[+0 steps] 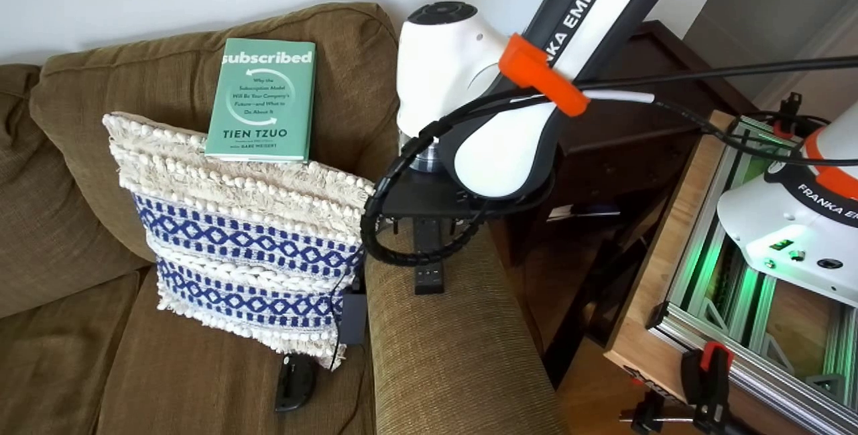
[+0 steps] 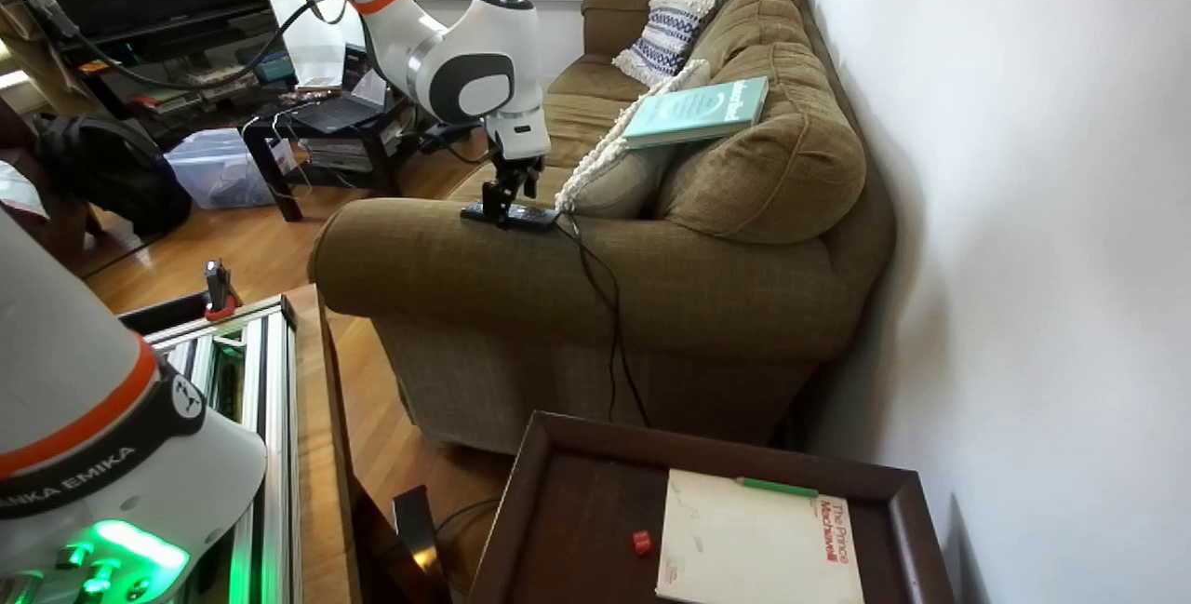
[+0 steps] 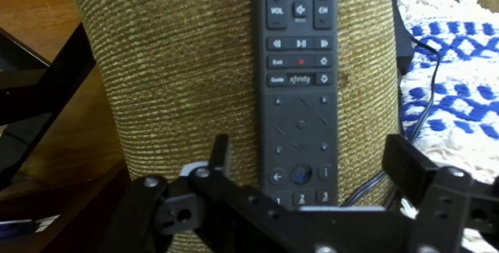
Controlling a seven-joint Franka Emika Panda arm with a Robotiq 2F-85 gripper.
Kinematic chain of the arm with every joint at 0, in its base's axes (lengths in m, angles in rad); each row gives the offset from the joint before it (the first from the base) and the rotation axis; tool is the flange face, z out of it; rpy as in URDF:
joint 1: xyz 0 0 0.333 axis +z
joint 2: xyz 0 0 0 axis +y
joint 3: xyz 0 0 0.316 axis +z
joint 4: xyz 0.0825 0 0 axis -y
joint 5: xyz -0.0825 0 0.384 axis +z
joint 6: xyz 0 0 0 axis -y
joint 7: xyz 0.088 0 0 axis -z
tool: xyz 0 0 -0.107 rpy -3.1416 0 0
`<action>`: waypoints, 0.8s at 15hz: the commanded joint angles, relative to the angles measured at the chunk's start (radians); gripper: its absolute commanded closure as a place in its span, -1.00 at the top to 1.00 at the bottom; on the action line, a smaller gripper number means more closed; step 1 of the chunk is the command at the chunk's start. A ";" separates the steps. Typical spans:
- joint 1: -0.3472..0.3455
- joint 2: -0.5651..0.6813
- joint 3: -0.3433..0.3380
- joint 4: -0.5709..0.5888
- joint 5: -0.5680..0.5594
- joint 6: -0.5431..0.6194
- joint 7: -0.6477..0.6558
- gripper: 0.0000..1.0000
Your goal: Turn the gray remote control to the left slightly
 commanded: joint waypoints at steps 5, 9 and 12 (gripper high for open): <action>0.049 -0.184 0.003 -0.066 -0.104 -0.131 -0.069 1.00; 0.029 -0.309 0.009 -0.096 -0.194 -0.209 -0.116 1.00; -0.013 -0.402 0.026 -0.118 -0.213 -0.285 -0.196 1.00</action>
